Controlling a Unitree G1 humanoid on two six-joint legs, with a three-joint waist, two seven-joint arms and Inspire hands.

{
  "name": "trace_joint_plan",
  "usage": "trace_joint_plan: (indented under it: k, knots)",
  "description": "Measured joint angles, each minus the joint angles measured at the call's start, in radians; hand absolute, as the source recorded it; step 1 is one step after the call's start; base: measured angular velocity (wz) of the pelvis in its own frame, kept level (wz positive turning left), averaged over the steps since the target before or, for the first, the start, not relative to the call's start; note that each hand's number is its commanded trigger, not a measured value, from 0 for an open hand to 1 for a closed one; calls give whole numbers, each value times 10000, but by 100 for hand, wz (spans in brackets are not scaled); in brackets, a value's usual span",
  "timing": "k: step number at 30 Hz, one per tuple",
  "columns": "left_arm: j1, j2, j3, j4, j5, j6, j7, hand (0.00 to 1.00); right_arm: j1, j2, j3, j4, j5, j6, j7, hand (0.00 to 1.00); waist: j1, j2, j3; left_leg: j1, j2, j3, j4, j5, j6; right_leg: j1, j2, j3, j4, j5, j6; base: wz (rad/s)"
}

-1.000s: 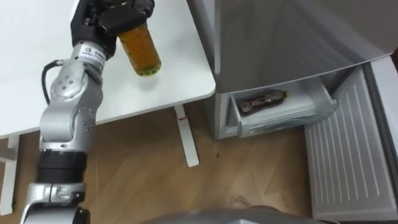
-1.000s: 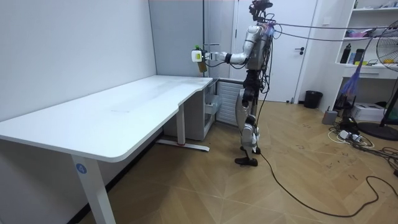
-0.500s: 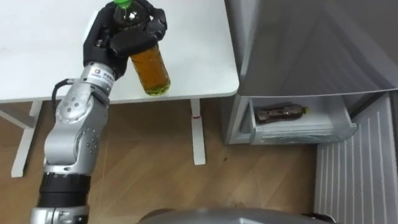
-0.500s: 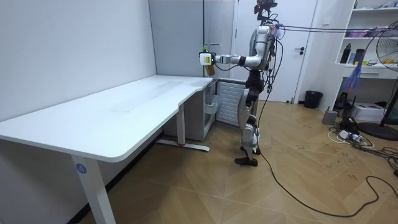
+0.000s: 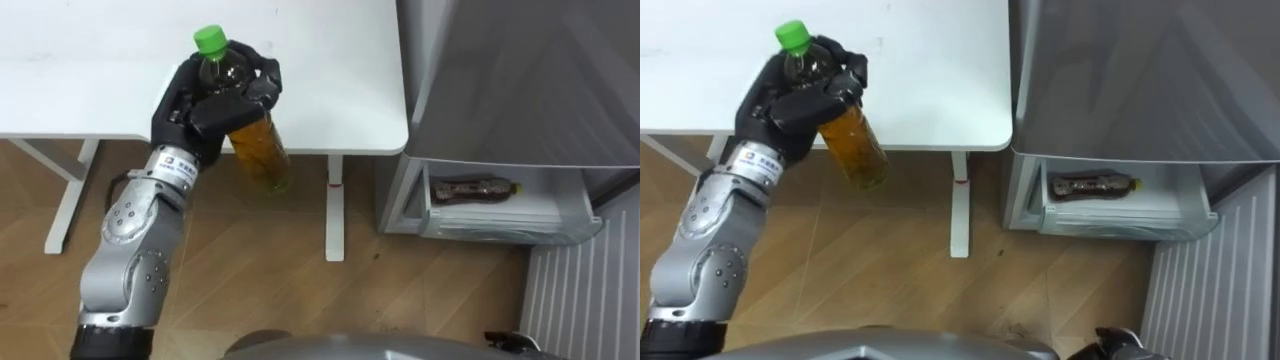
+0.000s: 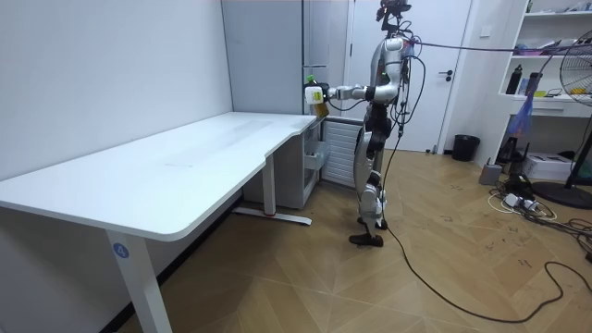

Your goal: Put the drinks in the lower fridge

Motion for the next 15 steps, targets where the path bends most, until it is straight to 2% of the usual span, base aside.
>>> trace_joint_plan:
  k: [4, 7, 11, 15]
  knots:
    - [213, -9, -818, 112, -9, -1, -221, 100, -266, -35, 490, 0, -1, 1, -16, 0, 7, -9, 4, -18, -12, 2, 32, 1, 1, -42, 5, -1, 16, -16, 11, 0]
    - [269, -35, -1151, 220, -6, -1, -376, 100, -324, -41, 580, -24, -1, 1, -112, 0, 43, -13, 1, -28, 6, 50, 28, 2, -1, -81, 13, -5, 32, -16, 11, -4]
    - [269, -108, -1196, 662, 4, -2, -443, 100, -487, -66, 744, -130, -30, 1, -112, 0, 46, -17, 1, 63, 17, 75, 8, 2, -1, -9, 20, -2, 27, -16, 11, -3]
    - [423, -10, -1211, 799, 8, -2, -454, 100, -490, 19, 737, -1257, 210, -142, -25, 0, 20, -21, 3, -53, 24, 81, 66, 1, -2, -94, 4, -31, 29, -14, 8, 2]
